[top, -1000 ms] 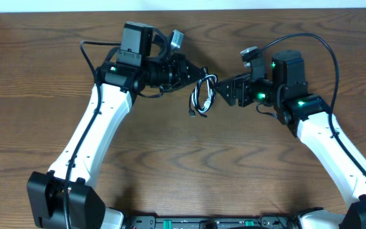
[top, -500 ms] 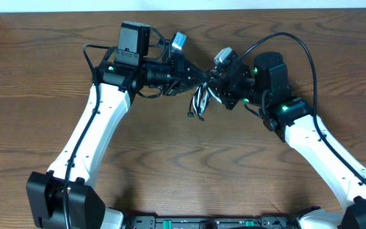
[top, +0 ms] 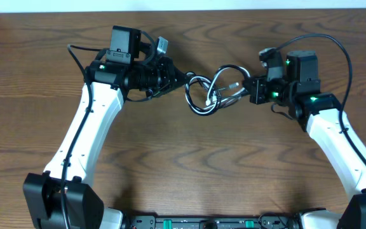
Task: Untangle cables
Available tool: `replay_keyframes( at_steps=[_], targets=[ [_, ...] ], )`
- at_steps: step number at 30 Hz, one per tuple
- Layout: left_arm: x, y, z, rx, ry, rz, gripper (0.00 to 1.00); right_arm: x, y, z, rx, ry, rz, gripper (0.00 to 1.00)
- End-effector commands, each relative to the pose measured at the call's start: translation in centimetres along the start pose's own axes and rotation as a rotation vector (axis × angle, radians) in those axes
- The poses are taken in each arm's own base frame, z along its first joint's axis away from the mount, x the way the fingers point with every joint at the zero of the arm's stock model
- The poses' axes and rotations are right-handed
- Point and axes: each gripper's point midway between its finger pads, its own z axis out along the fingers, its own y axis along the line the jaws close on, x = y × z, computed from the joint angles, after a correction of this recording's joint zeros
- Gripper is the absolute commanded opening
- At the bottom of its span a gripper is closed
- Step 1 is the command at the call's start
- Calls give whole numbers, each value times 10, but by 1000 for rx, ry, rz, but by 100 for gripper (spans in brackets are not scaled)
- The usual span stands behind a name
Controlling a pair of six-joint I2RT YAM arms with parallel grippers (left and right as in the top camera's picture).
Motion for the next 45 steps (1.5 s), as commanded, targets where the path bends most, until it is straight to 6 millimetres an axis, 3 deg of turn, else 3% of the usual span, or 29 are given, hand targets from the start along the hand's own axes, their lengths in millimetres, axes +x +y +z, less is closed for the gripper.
replay_keyframes(
  at_steps=[1, 4, 6, 13, 15, 16, 17, 19, 21, 22, 26, 29, 31, 39, 45],
  targets=[
    [-5, 5, -2, -36, -26, 76, 7, 15, -58, -13, 296, 16, 291, 1],
    [-5, 5, -2, -36, -26, 107, 7, 56, -112, -39, 646, 120, 324, 1],
    [-5, 5, -2, -36, -26, 120, 7, 69, -127, -47, 746, 169, 317, 1],
    [-5, 5, -2, -37, -25, 163, 8, 110, -131, -33, 736, 366, 337, 3],
    [-5, 5, -2, -37, -25, 168, 8, 115, -128, -31, 713, 401, 324, 31],
    [-5, 5, -2, -37, -25, 171, 7, 114, -127, -30, 702, 409, 297, 55],
    [-5, 5, -2, -37, -25, 171, 7, 113, -127, -30, 696, 412, 277, 63],
    [-5, 5, -2, -37, -25, 171, 7, 109, -116, -26, 608, 445, 191, 69],
    [-5, 5, -2, -37, -24, 171, 7, 98, -89, -16, 438, 454, 150, 70],
    [-5, 5, -2, -37, -24, 171, 7, 87, -64, -9, 292, 435, 138, 70],
    [-7, 3, -3, -25, -30, 178, 7, 48, -6, 8, -57, 311, 116, 72],
    [-17, -32, -14, 178, -41, 239, 7, 13, 34, 12, -286, 180, 24, 80],
    [-23, -51, -24, 289, -46, 250, 7, 2, 51, 11, -361, 139, -6, 82],
    [-27, -106, -54, 545, -13, 298, 7, 9, 76, 32, -305, 134, -92, 80],
    [-34, -137, -74, 638, -25, 319, 7, -13, 55, 43, -165, 45, -28, 77]
  ],
)
